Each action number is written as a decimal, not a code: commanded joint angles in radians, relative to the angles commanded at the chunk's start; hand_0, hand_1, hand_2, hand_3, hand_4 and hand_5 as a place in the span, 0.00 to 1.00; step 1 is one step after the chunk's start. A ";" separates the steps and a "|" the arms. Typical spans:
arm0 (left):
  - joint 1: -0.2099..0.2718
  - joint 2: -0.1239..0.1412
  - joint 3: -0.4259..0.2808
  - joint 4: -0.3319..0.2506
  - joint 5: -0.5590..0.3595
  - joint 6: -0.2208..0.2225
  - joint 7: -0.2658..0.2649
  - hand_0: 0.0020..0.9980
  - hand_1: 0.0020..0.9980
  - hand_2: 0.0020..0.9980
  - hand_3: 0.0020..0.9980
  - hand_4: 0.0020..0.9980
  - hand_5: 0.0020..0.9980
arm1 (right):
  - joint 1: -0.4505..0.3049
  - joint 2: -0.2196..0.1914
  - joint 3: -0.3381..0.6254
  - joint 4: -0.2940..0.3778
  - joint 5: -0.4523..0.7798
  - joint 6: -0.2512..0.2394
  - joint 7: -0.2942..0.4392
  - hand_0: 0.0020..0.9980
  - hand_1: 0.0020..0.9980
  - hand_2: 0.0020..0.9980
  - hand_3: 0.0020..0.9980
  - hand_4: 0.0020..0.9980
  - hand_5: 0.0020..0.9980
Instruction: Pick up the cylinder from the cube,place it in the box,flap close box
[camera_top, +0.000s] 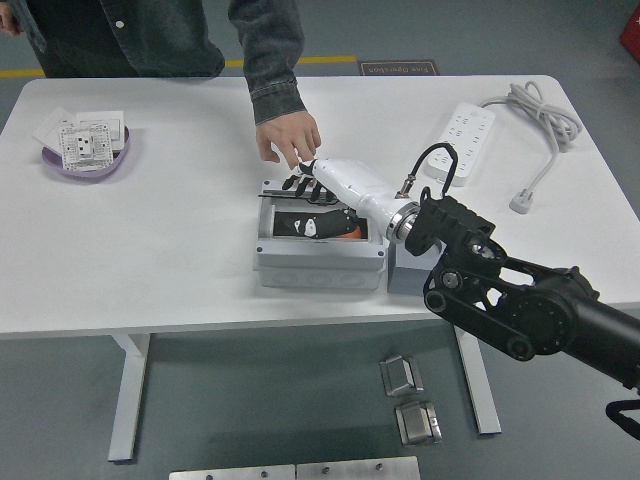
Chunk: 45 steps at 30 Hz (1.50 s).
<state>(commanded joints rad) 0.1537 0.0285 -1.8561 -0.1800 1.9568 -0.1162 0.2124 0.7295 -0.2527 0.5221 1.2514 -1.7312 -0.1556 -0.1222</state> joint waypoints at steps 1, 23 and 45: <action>0.001 -0.001 -0.001 0.000 0.001 0.000 0.000 0.62 0.59 0.55 0.60 0.49 0.06 | -0.003 0.002 -0.001 -0.002 -0.007 -0.001 -0.001 0.34 0.48 0.61 0.70 0.76 0.32; 0.004 0.000 -0.007 0.000 0.008 0.001 -0.001 0.62 0.59 0.55 0.60 0.49 0.06 | -0.185 -0.085 0.326 0.191 -0.194 0.000 -0.023 0.31 0.47 0.60 0.70 0.76 0.35; 0.016 -0.018 -0.107 0.000 0.103 0.000 -0.012 0.62 0.58 0.54 0.59 0.49 0.06 | -0.565 0.018 0.782 0.036 0.509 -0.220 0.553 0.59 0.64 0.69 0.75 0.90 0.52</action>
<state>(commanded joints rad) 0.1701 0.0102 -1.9628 -0.1800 2.0594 -0.1163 0.2005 0.1644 -0.2345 1.3044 1.2869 -1.2226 -0.3755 0.4311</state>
